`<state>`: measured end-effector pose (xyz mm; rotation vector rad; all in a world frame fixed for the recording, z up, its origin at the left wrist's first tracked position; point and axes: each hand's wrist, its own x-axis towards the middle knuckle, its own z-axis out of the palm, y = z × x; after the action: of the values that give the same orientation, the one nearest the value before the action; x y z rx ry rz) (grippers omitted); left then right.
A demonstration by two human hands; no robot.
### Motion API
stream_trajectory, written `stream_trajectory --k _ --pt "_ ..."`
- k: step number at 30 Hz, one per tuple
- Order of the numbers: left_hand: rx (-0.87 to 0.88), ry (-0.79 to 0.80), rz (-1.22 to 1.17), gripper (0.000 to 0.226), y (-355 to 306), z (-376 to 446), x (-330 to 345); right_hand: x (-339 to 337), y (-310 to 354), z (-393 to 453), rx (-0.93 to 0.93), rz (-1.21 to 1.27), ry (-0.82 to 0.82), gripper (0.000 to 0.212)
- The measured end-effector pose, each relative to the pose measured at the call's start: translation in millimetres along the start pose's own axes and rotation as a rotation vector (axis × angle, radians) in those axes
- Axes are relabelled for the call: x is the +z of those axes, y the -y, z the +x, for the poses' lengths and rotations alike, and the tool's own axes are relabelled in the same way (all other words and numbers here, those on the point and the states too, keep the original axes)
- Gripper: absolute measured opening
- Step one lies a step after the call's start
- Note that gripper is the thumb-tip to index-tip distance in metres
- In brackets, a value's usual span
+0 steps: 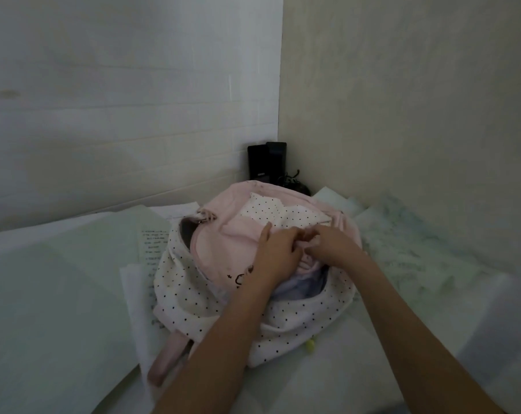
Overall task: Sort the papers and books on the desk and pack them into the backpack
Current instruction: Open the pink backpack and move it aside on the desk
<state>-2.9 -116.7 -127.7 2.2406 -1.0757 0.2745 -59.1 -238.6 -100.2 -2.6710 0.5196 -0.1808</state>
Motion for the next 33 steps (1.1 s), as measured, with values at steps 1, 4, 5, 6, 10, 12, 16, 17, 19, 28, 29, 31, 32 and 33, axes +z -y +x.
stream_trajectory --k 1,4,5,6,10,12,16,17,19,28,29,31,32,33 --pt "-0.006 -0.023 0.009 0.037 -0.1 -0.9 0.5 2.4 -0.5 0.6 -0.008 0.030 0.001 0.028" --pt "-0.029 -0.105 0.049 0.032 -2.3 -3.5 0.9 13.3 -1.1 2.9 -0.027 -0.016 -0.058 0.036" --pt "-0.040 -0.135 0.038 0.031 -3.0 -3.7 0.8 16.1 -0.7 2.0 -0.031 0.013 -0.081 0.041" --pt "-0.055 -0.172 0.008 0.031 -3.4 -4.0 -0.1 17.9 0.5 0.3 -0.034 0.084 -0.093 0.049" --pt "-0.138 -0.321 -0.208 0.026 3.1 -1.5 -3.8 19.8 9.6 -11.7 -0.115 0.308 -0.132 0.071" --pt "-0.174 -0.387 -0.300 0.018 5.2 -1.6 -4.9 24.0 12.5 -17.3 -0.158 0.449 -0.166 0.072" --pt "-0.296 -0.309 -0.249 0.019 9.1 3.7 -3.9 32.7 6.2 -18.8 -0.163 0.740 -0.225 0.063" --pt "-0.310 -0.275 -0.241 0.020 11.1 5.2 -3.6 33.7 7.4 -19.3 -0.142 0.735 -0.243 0.059" --pt "-0.290 -0.269 -0.285 0.016 15.4 6.3 -3.6 36.5 12.9 -20.1 -0.099 0.684 -0.329 0.047" --pt "-0.169 -0.442 -0.143 0.016 24.6 11.1 -30.6 50.9 9.8 -17.4 -0.076 0.181 -0.532 0.015" --pt "-0.201 -0.479 -0.128 0.016 29.1 16.3 -42.9 50.6 9.0 -18.2 -0.094 0.186 -0.554 0.015" --pt "-0.252 -0.522 -0.076 0.019 41.6 28.0 -71.9 50.1 10.5 -20.2 -0.153 0.188 -0.615 0.014" --pt "-0.247 -0.512 -0.030 0.020 49.0 32.1 -83.5 50.6 11.7 -20.9 -0.189 0.167 -0.646 0.014" --pt "-0.239 -0.493 0.015 0.020 57.6 33.7 -91.6 51.4 12.8 -21.8 -0.222 0.128 -0.676 0.014"
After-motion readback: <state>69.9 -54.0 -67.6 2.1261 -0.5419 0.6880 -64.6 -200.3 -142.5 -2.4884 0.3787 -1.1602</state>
